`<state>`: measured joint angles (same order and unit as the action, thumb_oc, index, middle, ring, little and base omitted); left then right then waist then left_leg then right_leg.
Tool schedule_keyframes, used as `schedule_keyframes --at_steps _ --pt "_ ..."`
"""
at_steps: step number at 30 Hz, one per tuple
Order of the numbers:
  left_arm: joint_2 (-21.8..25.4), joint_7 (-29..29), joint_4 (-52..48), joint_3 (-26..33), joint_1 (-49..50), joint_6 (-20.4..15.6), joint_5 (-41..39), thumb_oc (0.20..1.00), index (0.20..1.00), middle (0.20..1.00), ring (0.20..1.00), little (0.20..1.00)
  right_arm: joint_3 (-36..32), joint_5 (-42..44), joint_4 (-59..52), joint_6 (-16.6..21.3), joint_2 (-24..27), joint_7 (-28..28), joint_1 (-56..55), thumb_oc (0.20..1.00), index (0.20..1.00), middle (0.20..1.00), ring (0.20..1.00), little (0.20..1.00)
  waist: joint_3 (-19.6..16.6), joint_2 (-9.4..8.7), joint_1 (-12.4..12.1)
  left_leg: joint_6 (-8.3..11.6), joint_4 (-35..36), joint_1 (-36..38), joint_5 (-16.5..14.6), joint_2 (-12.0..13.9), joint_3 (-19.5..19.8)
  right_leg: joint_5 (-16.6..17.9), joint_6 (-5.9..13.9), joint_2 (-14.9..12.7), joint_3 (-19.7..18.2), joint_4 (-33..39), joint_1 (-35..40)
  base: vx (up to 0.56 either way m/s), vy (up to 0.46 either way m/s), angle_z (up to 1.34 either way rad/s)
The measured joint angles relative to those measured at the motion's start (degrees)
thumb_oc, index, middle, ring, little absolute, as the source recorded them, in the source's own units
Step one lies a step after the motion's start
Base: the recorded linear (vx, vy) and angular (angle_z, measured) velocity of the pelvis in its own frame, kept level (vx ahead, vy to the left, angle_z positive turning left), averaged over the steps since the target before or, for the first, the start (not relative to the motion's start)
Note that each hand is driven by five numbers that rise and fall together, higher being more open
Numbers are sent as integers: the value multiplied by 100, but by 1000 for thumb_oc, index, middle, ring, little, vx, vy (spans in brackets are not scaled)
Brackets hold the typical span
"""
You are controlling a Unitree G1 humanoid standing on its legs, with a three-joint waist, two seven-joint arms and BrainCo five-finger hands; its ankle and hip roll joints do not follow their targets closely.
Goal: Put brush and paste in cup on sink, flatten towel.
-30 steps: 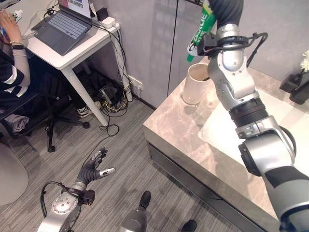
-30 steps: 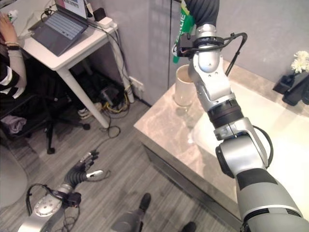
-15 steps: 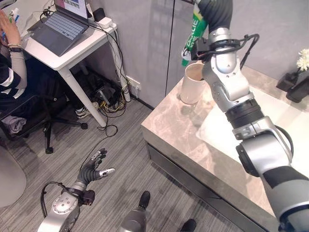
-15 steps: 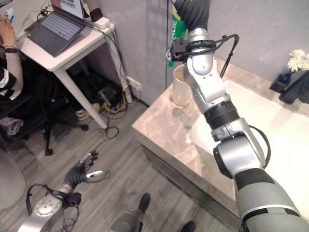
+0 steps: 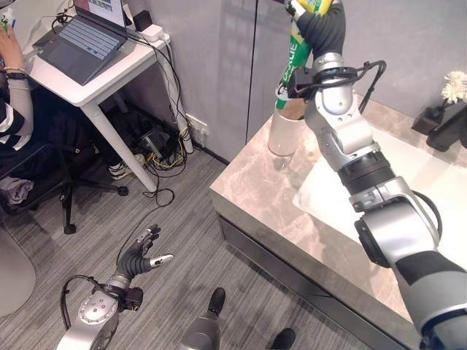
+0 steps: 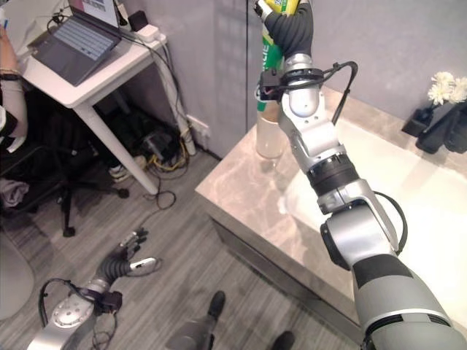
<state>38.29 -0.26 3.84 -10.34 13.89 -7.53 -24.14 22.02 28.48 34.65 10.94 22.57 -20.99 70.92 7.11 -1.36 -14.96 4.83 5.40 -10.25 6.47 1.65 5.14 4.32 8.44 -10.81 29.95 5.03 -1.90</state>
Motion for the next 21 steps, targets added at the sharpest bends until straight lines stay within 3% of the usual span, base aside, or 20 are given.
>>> schedule_keyframes --at_steps 21 --pt "-37 11 9 -1 -24 -1 4 1000 1000 1000 1000 1000 -34 -19 4 1 -3 -18 -316 200 200 200 200 200 20 32 -7 0 0 -81 0 -14 28 -1 0 -9 28 1 -67 0 0 0"
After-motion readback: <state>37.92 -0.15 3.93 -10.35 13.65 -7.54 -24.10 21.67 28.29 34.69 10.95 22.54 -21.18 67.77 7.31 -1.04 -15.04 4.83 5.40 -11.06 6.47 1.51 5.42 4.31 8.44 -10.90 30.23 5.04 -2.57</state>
